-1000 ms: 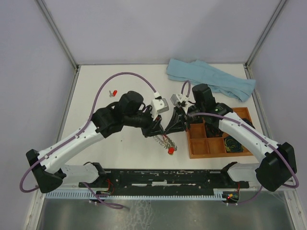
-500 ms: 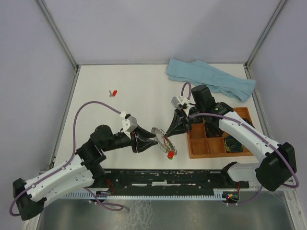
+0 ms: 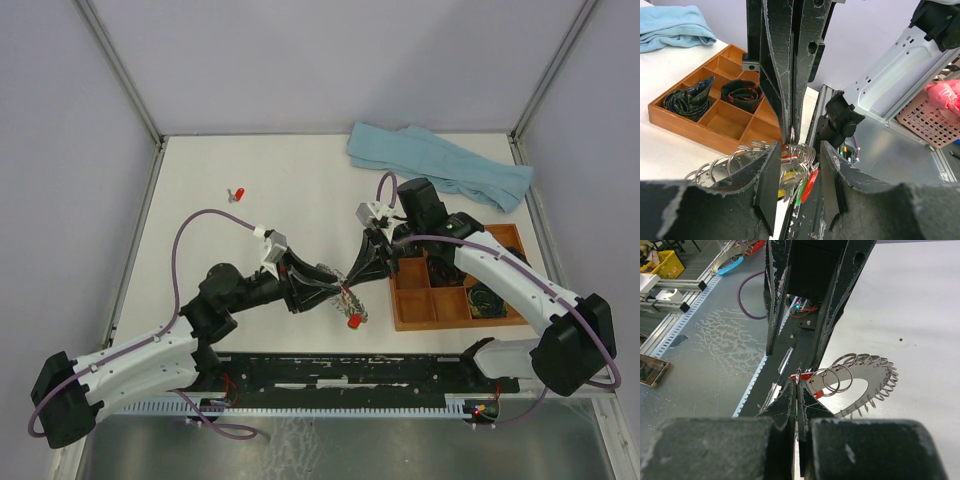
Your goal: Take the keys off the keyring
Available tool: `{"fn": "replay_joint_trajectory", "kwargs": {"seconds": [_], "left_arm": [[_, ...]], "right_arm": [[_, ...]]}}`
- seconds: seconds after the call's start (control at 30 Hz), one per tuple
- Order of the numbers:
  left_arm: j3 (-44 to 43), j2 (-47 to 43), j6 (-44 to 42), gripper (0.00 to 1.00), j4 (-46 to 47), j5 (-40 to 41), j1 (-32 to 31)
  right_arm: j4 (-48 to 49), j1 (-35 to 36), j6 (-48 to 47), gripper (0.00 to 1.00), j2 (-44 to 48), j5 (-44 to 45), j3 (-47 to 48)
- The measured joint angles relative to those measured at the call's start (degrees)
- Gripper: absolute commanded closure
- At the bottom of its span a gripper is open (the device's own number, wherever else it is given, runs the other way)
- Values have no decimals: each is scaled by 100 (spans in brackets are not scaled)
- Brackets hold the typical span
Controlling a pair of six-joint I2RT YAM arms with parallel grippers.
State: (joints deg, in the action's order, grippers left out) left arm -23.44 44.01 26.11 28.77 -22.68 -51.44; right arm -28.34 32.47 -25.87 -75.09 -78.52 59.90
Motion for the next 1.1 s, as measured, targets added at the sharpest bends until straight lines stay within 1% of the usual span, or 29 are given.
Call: {"fn": "replay_joint_trajectory", "kwargs": {"seconds": [0.07, 0.23, 0.5, 0.53, 0.63, 0.77, 0.83, 0.87, 1.1], "left_arm": [[0, 48, 76, 61, 96, -13, 0], [2, 74, 111, 62, 133, -35, 0], [2, 74, 109, 64, -125, -33, 0], [2, 81, 109, 66, -157, -33, 0], [2, 142, 109, 76, -203, -35, 0], [2, 205, 107, 86, -251, -39, 0], [2, 219, 107, 94, -258, -39, 0], [0, 221, 107, 97, -262, -39, 2], [-2, 254, 111, 97, -295, -63, 15]], "right_arm": [[-2, 0, -2, 99, 0, 0, 0], [-2, 0, -13, 99, 0, 0, 0], [-4, 0, -17, 99, 0, 0, 0], [-4, 0, -17, 99, 0, 0, 0], [-9, 0, -17, 99, 0, 0, 0], [-17, 0, -17, 99, 0, 0, 0], [-33, 0, -20, 99, 0, 0, 0], [-44, 0, -20, 99, 0, 0, 0], [-46, 0, -50, 99, 0, 11, 0]]}}
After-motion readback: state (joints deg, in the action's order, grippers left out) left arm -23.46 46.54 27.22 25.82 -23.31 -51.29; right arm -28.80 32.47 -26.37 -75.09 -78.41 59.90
